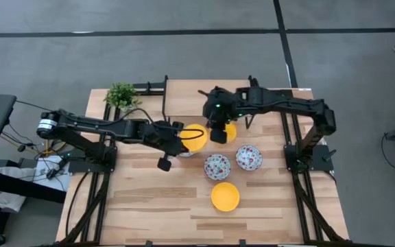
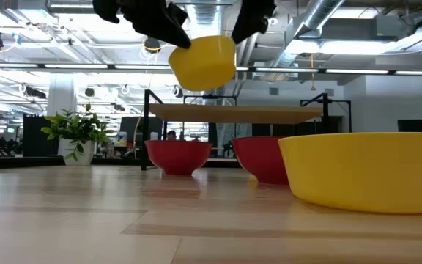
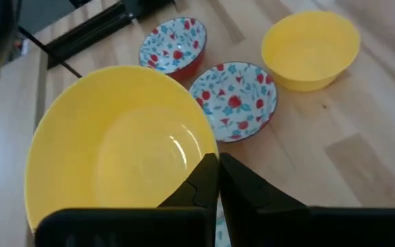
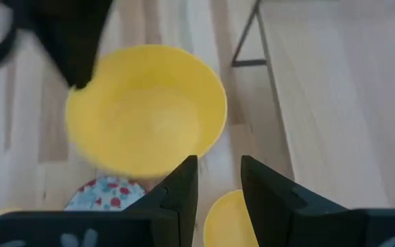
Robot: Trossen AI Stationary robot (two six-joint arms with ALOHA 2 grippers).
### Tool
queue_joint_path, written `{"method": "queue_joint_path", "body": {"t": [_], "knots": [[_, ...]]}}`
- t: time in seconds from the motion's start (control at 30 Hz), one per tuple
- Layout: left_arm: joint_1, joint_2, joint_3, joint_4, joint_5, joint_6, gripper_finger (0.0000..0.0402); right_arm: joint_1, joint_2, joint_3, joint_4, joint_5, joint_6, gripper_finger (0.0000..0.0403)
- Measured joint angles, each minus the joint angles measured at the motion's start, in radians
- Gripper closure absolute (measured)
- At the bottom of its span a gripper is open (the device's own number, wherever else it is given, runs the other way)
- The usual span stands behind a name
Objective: Pick & Place Mini bowls
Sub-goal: Put the left yellow bowl on the shelf
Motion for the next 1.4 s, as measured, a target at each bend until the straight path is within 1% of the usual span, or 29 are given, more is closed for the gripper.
{"method": "queue_joint_path", "body": {"t": [0.1,0.27,0.57,0.63,0.83,1.4], "knots": [[-0.009,0.000,0.000,0.000,-0.029,0.031,0.0392,-0.002,0.028,0.000,0.023,0.008,0.067,0.0301],[-0.011,-0.001,0.000,-0.001,-0.030,0.053,0.0392,0.000,0.057,-0.001,0.045,0.005,0.096,0.0301],[-0.010,-0.002,0.000,-0.001,-0.042,0.057,0.0391,0.010,0.068,-0.001,0.072,0.005,0.097,0.0301],[-0.011,-0.002,0.000,0.000,-0.060,0.058,0.0391,0.010,0.068,-0.001,0.073,0.005,0.097,0.0301],[-0.010,-0.002,0.000,0.000,-0.088,0.106,0.0391,0.010,0.068,-0.001,0.072,0.005,0.098,0.0301],[-0.011,-0.002,0.000,0.024,-0.128,0.109,0.0391,0.006,0.068,-0.001,0.045,0.009,0.103,0.0301]]}}
